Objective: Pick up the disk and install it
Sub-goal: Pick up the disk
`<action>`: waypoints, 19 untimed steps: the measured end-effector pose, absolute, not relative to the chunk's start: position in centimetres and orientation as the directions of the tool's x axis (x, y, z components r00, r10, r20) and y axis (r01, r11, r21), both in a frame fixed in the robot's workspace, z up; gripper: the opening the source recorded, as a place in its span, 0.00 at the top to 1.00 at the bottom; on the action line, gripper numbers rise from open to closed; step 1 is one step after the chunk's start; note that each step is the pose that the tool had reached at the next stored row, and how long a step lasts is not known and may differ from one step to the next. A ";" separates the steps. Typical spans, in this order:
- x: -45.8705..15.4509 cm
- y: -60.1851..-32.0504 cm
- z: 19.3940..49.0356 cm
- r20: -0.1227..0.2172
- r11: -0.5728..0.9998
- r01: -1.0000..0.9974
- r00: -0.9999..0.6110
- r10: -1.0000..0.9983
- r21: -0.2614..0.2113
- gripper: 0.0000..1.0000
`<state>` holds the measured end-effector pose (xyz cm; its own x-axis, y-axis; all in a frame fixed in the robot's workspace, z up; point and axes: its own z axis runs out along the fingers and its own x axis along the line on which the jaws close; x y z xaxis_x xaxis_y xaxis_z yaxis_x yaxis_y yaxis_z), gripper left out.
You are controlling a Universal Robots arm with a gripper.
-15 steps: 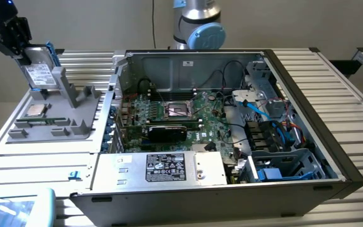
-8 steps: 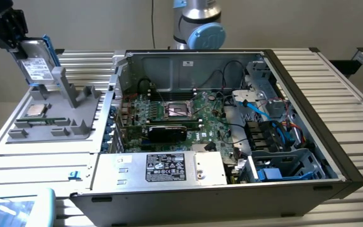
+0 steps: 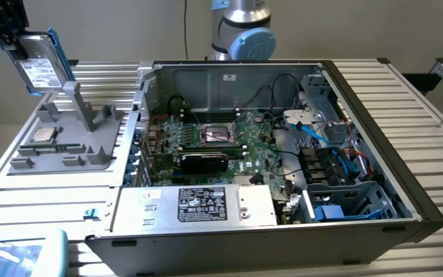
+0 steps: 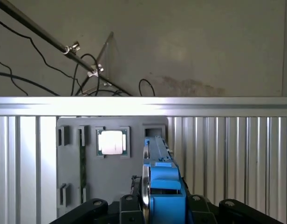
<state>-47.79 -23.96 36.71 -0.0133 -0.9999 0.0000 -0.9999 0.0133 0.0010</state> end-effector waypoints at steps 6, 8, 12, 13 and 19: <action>-46.4 -24.1 39.4 0.000 0.013 -1.000 -0.013 -1.000 0.001 0.63; -45.8 -24.1 40.3 0.000 0.013 -1.000 -0.013 -1.000 0.001 0.63; -44.7 -24.1 42.1 0.000 0.013 -1.000 -0.013 -1.000 0.001 0.63; -44.6 -24.1 42.4 0.000 0.013 -1.000 -0.013 -1.000 0.001 0.63; -43.1 -24.4 44.6 0.000 0.013 -1.000 -0.013 -1.000 0.002 0.63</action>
